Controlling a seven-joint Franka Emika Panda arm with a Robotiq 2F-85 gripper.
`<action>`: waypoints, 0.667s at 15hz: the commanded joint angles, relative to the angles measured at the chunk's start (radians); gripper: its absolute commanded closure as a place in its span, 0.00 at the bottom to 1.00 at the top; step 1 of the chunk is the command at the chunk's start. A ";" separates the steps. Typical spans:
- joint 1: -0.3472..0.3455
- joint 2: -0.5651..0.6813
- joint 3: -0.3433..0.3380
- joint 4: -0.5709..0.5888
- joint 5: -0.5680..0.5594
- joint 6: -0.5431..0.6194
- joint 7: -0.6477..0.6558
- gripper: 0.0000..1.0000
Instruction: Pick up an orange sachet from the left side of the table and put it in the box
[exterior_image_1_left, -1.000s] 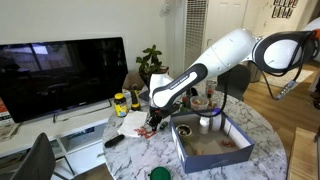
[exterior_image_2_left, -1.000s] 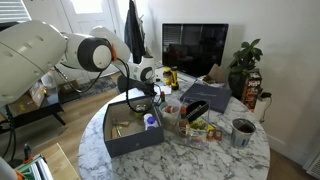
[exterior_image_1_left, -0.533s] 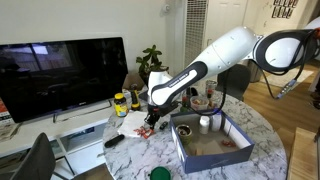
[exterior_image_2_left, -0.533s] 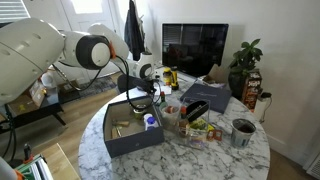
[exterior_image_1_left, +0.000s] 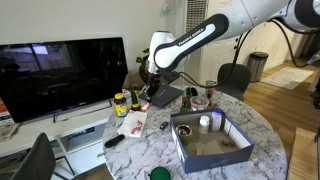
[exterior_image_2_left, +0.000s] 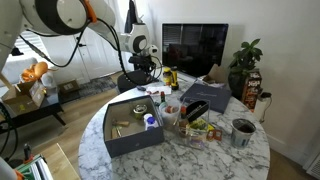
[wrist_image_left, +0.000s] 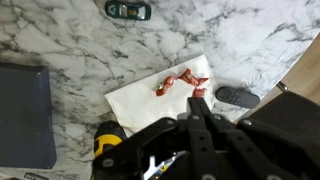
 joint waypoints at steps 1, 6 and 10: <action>-0.040 -0.228 -0.002 -0.237 -0.016 -0.104 -0.065 1.00; -0.102 -0.458 0.007 -0.469 0.029 -0.252 -0.178 1.00; -0.126 -0.591 0.020 -0.674 0.135 -0.253 -0.334 1.00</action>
